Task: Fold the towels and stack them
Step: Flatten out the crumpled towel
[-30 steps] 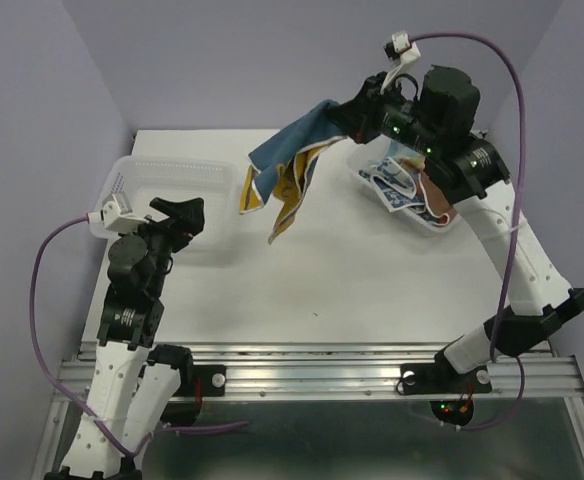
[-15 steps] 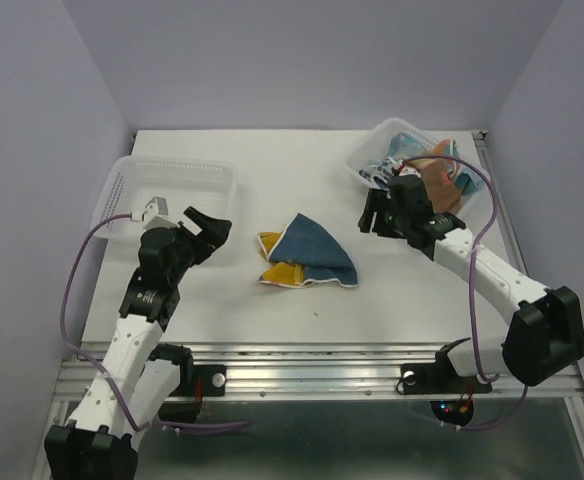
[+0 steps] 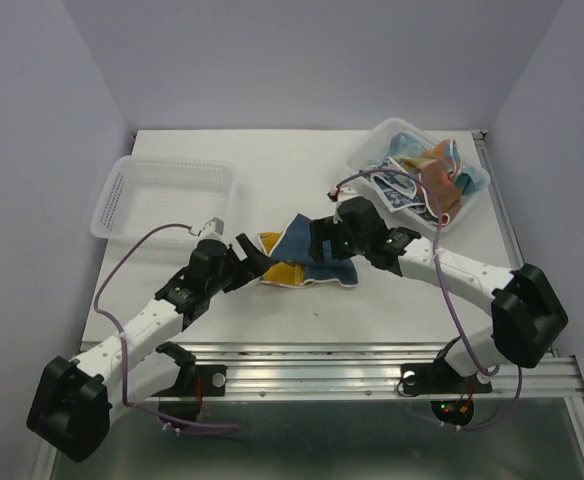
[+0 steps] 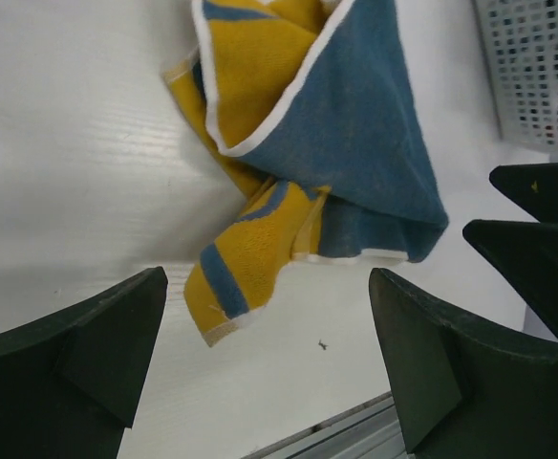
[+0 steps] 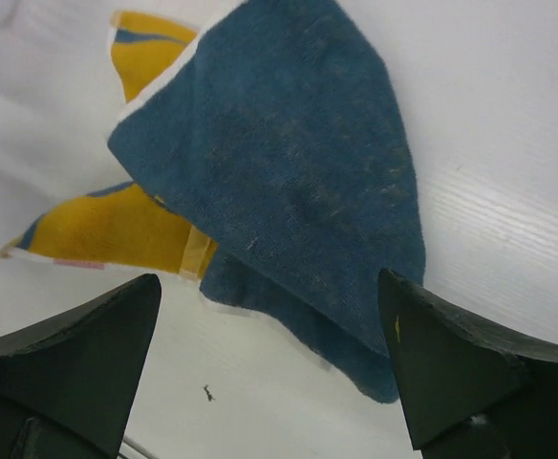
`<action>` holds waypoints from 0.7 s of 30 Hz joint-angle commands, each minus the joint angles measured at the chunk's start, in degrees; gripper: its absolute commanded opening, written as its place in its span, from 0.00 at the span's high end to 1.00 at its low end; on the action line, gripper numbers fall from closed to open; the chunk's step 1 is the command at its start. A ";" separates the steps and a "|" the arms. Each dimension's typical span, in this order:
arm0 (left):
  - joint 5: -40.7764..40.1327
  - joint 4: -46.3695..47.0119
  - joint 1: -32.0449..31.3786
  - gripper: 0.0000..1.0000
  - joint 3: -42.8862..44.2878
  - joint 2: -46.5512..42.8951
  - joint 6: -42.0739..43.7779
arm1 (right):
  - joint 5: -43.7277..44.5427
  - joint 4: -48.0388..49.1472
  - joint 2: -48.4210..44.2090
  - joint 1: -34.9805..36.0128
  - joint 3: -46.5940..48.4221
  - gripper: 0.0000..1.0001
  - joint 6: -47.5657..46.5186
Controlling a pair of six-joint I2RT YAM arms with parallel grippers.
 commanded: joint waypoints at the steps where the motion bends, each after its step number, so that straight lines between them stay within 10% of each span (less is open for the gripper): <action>1: -5.81 2.22 -1.63 0.01 -0.83 4.69 -2.35 | 4.81 2.76 8.56 4.07 7.42 0.00 -8.02; 6: -7.67 2.75 -2.51 0.04 1.98 13.91 -1.74 | 11.40 1.09 15.26 4.60 9.90 0.00 -7.07; 11: -6.96 3.45 -4.44 0.57 4.09 18.49 -0.24 | 17.83 -1.02 17.29 4.60 7.80 0.05 -5.22; 13: -6.35 3.71 -5.32 0.98 4.53 18.50 0.11 | 19.14 -0.67 16.94 4.69 7.45 0.30 -4.52; 21: -6.34 3.37 -8.93 1.00 2.78 9.30 0.29 | 21.61 1.00 15.27 4.42 9.98 0.92 -5.57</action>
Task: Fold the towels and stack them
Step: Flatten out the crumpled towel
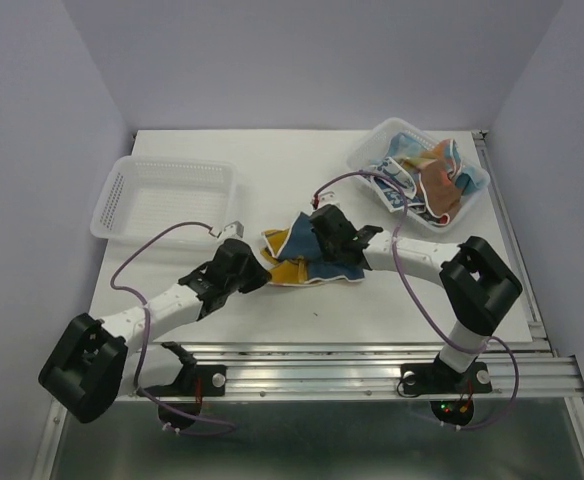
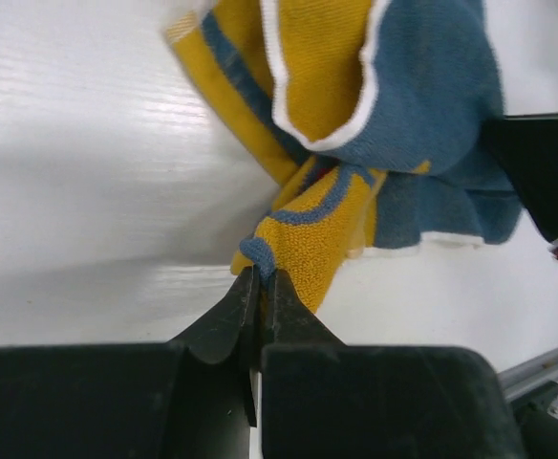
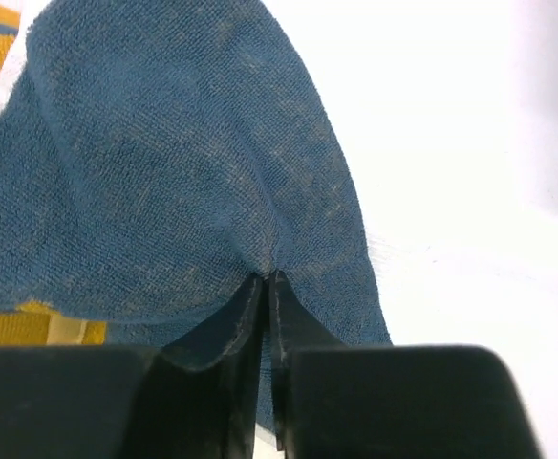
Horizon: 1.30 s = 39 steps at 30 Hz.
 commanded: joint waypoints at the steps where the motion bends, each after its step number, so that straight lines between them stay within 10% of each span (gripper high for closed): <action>1: -1.05 0.59 -2.41 1.00 0.48 -8.10 0.18 | 4.12 2.70 -2.10 -0.45 5.11 0.99 -1.24; 11: -8.87 -3.55 -21.04 0.96 3.99 -9.38 -8.44 | 0.62 4.81 1.05 -1.85 14.79 0.99 -5.20; 14: -9.14 -3.63 -26.67 0.70 7.68 -1.72 -7.48 | -3.50 6.22 2.11 -3.26 15.41 0.99 -5.99; 16: -9.84 -3.72 -30.27 0.09 11.37 1.10 -5.55 | -7.55 6.83 3.69 -4.14 16.37 0.94 -7.22; 17: -10.46 -3.81 -31.59 0.01 12.42 2.16 -5.54 | -7.91 7.01 4.31 -4.49 16.73 0.89 -7.48; 21: -14.33 -4.77 -34.94 0.01 16.56 3.66 -3.17 | -5.28 5.18 5.46 -5.02 17.96 0.62 -8.45; 24: -18.61 -9.84 -34.94 0.01 16.22 1.30 -6.13 | -4.84 2.19 1.08 -4.94 14.46 0.00 -5.12; 30: -30.93 -27.94 -31.36 0.01 9.82 -9.05 -20.55 | -6.42 -2.29 -15.86 -3.45 -4.40 0.00 12.53; 39: -26.63 -23.41 -11.31 0.01 1.89 -16.56 -15.30 | 5.96 -16.43 -18.29 17.02 -12.46 0.00 34.25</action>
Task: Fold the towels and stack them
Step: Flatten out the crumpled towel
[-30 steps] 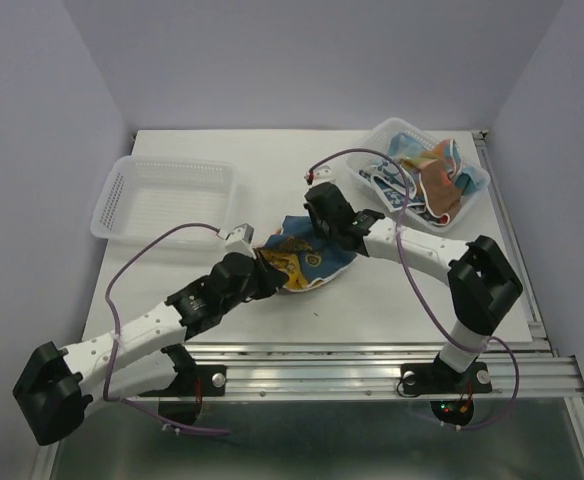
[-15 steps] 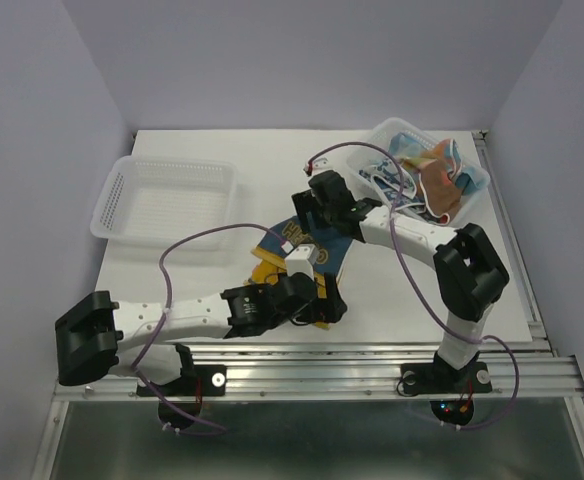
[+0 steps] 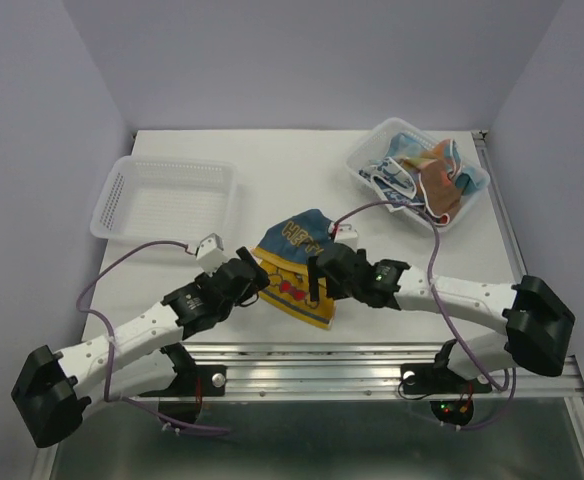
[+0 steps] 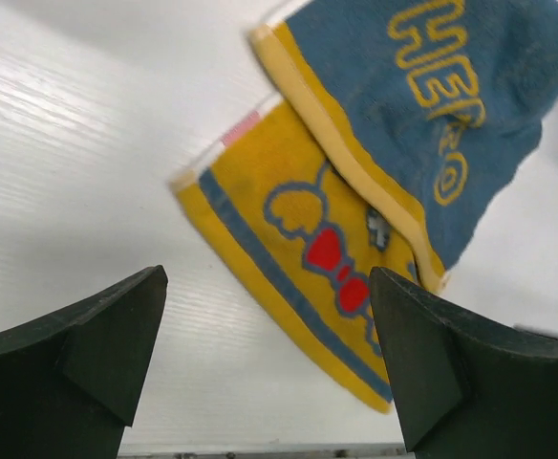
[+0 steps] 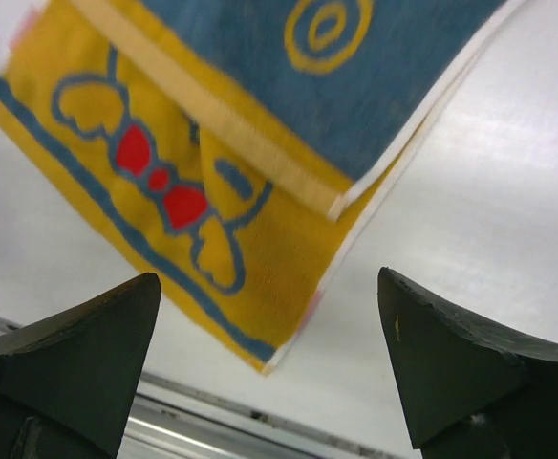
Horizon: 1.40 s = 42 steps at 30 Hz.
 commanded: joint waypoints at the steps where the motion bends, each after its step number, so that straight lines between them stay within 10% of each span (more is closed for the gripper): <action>1: -1.91 0.43 5.37 0.01 -0.73 0.54 1.47 | 9.55 -12.22 4.71 8.84 0.64 0.00 14.31; 15: 5.02 9.40 11.80 0.01 -1.88 10.47 7.27 | 4.12 -5.93 13.16 14.74 0.48 0.19 14.35; 25: 8.80 10.37 11.98 0.01 -2.40 12.58 8.68 | 4.21 -6.64 10.45 13.16 -5.05 0.80 16.27; 36: 17.24 13.19 11.98 0.01 -3.02 13.54 15.35 | 0.52 -1.80 4.55 5.51 -10.95 0.83 13.55; 42: 20.75 12.84 11.54 0.23 0.14 20.21 20.44 | -0.89 0.58 5.43 2.79 -10.34 0.84 10.74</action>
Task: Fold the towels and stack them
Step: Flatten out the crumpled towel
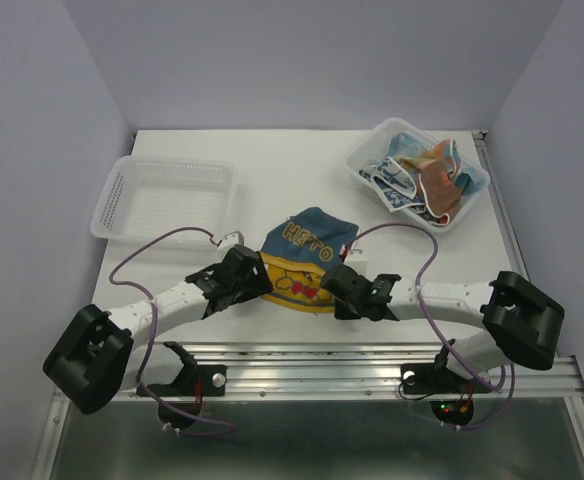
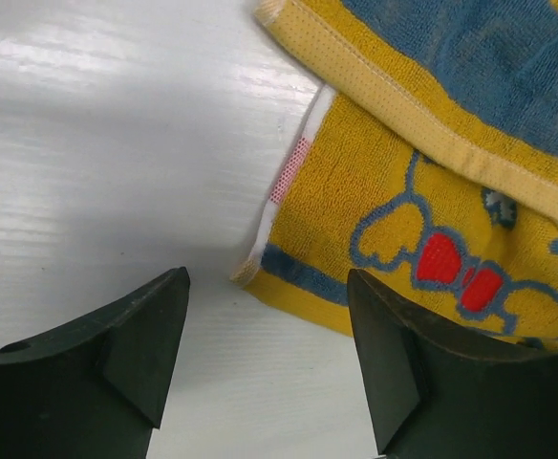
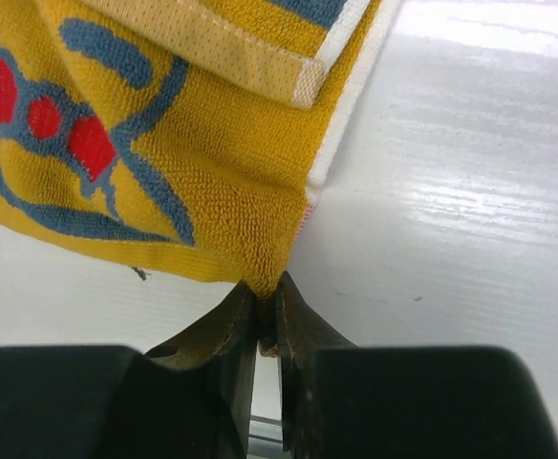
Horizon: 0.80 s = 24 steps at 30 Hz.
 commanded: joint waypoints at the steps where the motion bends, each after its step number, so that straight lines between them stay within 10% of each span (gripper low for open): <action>1: 2.84 -0.61 -0.37 0.25 3.48 4.25 4.72 | 0.05 1.63 0.62 -1.91 -0.87 0.84 -2.59; 24: -7.09 -15.99 -6.35 0.69 14.83 19.45 2.26 | -2.67 4.97 -2.36 -6.75 -2.02 0.84 -8.39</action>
